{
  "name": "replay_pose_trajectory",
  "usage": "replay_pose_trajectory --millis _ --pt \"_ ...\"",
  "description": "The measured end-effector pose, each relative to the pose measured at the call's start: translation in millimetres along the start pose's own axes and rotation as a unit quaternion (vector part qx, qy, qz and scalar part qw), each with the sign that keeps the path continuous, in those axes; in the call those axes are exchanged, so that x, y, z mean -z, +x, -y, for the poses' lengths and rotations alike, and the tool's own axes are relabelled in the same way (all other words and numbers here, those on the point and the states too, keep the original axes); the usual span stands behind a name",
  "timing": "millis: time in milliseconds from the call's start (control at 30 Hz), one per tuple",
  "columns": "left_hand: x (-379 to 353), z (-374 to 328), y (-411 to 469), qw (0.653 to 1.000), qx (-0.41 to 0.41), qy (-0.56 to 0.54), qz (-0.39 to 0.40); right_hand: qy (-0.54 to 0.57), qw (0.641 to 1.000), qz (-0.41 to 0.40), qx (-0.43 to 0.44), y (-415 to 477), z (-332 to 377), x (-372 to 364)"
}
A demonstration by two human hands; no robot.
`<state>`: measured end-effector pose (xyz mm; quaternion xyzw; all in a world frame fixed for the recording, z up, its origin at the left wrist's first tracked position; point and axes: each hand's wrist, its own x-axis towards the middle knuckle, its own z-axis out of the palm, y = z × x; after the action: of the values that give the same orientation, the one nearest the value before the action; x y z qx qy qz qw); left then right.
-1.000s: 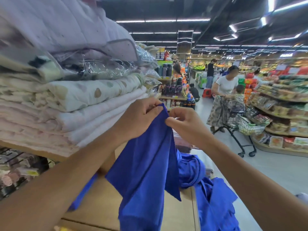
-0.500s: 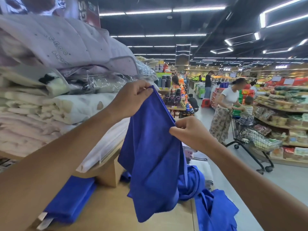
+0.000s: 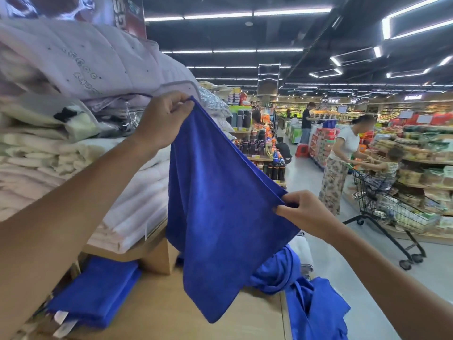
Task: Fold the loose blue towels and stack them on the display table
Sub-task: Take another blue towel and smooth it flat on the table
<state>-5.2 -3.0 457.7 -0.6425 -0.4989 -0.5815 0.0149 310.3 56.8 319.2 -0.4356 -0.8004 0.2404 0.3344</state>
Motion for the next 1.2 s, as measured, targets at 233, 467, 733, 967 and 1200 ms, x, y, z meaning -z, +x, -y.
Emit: replay_pose_trajectory --millis 233,467,733,967,1200 --pt "10.1 14.7 -28.6 0.998 0.005 -0.032 -0.045 0.116 0.981 -0.133 0.083 -16.1 -4.6 26.7" --pt "8.5 41.9 -114.2 0.991 0.076 -0.074 -0.086 0.244 0.956 -0.148 0.065 -44.2 -18.5 30.2" --pt "29.1 61.2 -207.2 0.986 0.087 -0.048 -0.136 0.371 0.928 0.038 -0.013 -86.9 -46.5 12.8" --pt "55.1 93.0 -289.7 0.978 0.159 -0.047 -0.122 0.338 0.937 0.062 -0.060 -128.9 -65.7 -40.0" --pt "39.3 165.1 -348.8 0.954 0.291 0.045 -0.055 0.183 0.974 0.068 -0.110 -131.2 -110.8 -113.4"
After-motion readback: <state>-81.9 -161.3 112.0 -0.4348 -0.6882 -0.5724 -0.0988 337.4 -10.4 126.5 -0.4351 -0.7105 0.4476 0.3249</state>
